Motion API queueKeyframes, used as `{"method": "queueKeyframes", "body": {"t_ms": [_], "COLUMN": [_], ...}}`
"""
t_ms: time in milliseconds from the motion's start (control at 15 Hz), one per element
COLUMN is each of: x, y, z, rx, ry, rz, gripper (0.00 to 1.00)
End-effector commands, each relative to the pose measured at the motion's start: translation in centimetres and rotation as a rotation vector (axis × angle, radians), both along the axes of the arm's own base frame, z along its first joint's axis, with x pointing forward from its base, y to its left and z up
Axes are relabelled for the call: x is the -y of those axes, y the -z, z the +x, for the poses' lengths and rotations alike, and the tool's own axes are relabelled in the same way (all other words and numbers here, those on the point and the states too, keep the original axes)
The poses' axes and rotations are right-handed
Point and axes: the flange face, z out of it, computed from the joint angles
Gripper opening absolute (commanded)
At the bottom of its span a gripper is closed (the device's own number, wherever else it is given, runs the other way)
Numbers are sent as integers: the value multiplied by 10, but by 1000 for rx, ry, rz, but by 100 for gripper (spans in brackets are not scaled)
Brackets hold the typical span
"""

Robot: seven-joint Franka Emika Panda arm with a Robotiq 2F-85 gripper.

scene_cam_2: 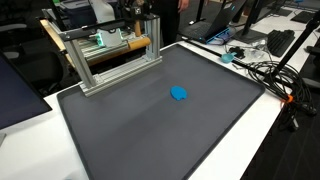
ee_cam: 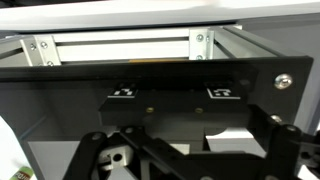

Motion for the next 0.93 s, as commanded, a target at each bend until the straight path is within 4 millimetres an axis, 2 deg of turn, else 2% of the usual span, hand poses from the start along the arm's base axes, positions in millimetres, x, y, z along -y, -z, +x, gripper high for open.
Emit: {"method": "queueKeyframes", "body": {"t_ms": [0,867], "x": [0,-6], "y": [3,4], "z": [2,0], "rx": [-4,-17], "ry": [-20,-45], "rz": [-75,-69], "gripper": [100,100]}}
